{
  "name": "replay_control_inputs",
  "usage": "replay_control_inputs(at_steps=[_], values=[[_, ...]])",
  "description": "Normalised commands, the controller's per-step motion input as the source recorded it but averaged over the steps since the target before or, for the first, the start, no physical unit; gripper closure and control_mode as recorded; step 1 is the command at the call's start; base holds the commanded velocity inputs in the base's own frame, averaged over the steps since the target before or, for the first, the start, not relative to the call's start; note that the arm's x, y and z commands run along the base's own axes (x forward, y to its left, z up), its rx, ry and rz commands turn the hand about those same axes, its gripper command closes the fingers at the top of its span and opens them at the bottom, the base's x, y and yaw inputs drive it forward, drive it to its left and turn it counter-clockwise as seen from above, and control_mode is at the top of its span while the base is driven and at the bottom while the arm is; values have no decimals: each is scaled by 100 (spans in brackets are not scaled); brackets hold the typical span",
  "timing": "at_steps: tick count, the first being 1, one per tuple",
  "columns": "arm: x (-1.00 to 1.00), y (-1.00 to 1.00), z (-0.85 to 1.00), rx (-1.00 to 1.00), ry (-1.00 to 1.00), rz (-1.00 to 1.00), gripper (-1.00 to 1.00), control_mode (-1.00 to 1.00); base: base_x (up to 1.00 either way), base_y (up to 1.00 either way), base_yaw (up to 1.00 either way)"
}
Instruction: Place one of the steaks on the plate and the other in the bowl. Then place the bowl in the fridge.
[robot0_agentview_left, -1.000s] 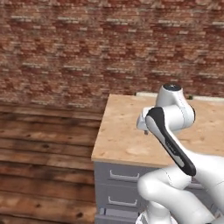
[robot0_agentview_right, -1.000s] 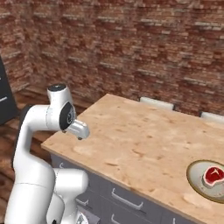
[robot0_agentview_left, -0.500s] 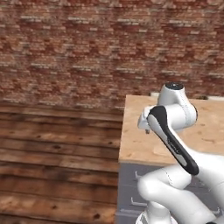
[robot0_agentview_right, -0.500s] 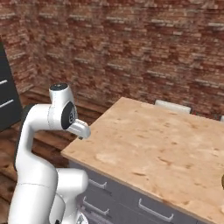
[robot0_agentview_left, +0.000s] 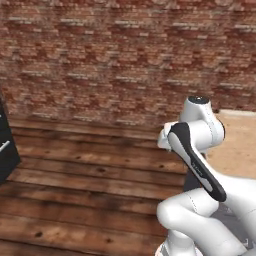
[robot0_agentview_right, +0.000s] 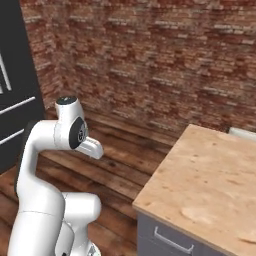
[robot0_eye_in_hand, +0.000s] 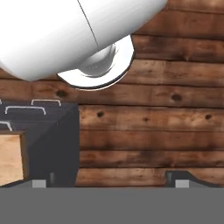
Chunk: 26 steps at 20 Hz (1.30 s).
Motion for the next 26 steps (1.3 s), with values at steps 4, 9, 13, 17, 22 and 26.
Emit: replay_control_inputs(at_steps=[4,9,13,17,22,26], values=[[0,0,0,0,0,0,-100,100,49,100,16],[0,0,0,0,0,0,-100,100,46,100,22],[0,0,0,0,0,0,-100,100,67,100,16],[0,0,0,0,0,0,-100,100,96,100,11],[0,0,0,0,0,0,-100,100,100,80,13],[0,0,0,0,0,0,-100,100,100,64,17]])
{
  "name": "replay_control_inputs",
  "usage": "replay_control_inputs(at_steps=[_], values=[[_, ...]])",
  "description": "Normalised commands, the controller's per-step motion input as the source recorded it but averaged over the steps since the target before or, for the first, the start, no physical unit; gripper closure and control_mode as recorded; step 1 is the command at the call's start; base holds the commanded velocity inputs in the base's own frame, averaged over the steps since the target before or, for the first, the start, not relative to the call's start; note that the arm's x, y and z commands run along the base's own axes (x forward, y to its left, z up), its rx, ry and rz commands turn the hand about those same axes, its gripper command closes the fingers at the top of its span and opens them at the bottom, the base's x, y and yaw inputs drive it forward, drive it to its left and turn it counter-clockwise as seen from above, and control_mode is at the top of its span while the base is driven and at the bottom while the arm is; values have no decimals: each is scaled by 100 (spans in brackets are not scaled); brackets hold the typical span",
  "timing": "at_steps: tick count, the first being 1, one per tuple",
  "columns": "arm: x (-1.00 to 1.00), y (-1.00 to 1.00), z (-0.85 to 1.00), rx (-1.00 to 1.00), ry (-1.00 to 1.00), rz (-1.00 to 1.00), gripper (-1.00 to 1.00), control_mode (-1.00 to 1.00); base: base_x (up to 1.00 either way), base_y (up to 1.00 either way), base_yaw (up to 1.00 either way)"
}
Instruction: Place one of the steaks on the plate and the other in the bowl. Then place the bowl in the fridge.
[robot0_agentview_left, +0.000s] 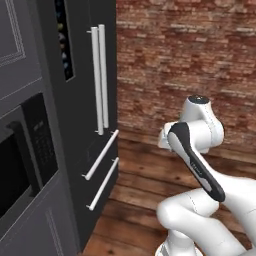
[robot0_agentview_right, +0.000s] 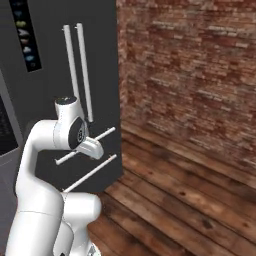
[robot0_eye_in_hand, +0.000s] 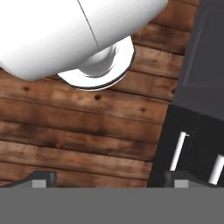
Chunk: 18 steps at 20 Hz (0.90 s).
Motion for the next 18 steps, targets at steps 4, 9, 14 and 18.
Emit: replay_control_inputs(at_steps=[4,9,14,18], values=[[0,0,0,0,0,0,-100,100,89,-15,42],[0,0,0,0,0,0,-100,100,65,-90,61],[0,0,0,0,0,0,-100,100,78,-73,65],[0,0,0,0,0,0,-100,100,29,-57,78]])
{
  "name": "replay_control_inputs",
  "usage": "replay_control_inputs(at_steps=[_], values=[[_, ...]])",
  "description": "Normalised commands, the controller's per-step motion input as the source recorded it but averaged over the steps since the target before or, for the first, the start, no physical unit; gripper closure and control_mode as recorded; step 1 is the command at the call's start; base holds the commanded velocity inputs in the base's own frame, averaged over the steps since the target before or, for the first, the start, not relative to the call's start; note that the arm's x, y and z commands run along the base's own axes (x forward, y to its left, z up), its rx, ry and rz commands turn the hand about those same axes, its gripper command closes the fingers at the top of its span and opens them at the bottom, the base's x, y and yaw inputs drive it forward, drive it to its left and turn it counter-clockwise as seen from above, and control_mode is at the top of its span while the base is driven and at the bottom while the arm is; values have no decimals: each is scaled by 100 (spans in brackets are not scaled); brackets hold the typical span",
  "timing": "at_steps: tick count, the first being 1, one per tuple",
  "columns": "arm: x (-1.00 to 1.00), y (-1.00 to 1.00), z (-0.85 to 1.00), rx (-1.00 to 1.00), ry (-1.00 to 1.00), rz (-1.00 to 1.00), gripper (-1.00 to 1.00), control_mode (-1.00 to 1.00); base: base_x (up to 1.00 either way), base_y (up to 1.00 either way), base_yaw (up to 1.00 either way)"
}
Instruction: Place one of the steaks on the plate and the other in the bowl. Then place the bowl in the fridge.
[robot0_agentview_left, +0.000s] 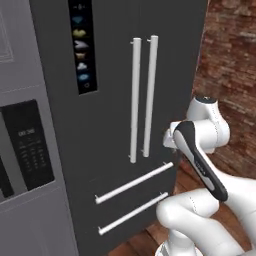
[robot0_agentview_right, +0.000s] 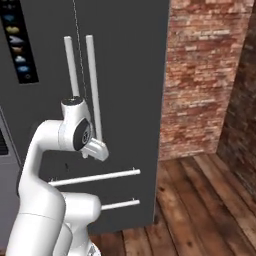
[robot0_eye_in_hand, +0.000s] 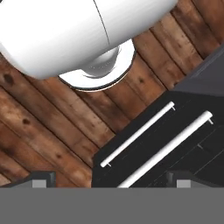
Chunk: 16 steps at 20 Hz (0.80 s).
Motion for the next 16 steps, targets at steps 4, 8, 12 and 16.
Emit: replay_control_inputs(at_steps=[4,8,12,16], values=[[0,0,0,0,0,0,-100,100,10,-33,79],[0,0,0,0,0,0,-100,100,18,-35,68],[0,0,0,0,0,0,-100,100,20,-72,13],[0,0,0,0,0,0,-100,100,1,-48,-13]])
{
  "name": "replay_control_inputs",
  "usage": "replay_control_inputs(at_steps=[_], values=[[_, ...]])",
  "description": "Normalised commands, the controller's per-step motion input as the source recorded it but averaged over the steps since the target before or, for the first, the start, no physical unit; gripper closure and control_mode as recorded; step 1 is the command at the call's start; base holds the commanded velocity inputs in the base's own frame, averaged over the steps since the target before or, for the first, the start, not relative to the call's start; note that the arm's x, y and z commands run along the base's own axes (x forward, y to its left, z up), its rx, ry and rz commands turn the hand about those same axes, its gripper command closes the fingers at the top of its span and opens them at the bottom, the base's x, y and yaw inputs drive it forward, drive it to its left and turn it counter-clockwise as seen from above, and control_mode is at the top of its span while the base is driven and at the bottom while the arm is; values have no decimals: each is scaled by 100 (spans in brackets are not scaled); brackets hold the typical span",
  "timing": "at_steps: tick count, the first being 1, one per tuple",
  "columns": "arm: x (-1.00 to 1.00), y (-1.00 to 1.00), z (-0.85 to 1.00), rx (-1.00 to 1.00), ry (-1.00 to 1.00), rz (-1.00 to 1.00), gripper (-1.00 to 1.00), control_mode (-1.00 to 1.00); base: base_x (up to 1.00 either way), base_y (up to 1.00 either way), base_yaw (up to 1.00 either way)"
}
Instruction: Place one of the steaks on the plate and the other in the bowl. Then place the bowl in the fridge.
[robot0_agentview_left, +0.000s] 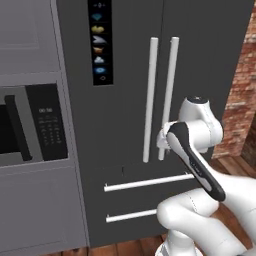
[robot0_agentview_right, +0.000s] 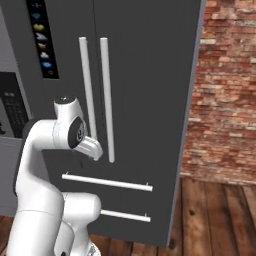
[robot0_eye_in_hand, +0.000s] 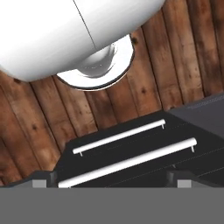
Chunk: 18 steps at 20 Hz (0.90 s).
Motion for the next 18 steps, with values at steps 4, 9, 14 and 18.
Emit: replay_control_inputs(at_steps=[4,9,14,18], values=[[0,0,0,0,0,0,-100,100,15,12,0],[0,0,0,0,0,0,-100,100,14,1,0],[80,-3,1,1,-31,19,-100,-100,16,0,0],[66,-7,12,0,-45,23,-100,-100,0,0,0]])
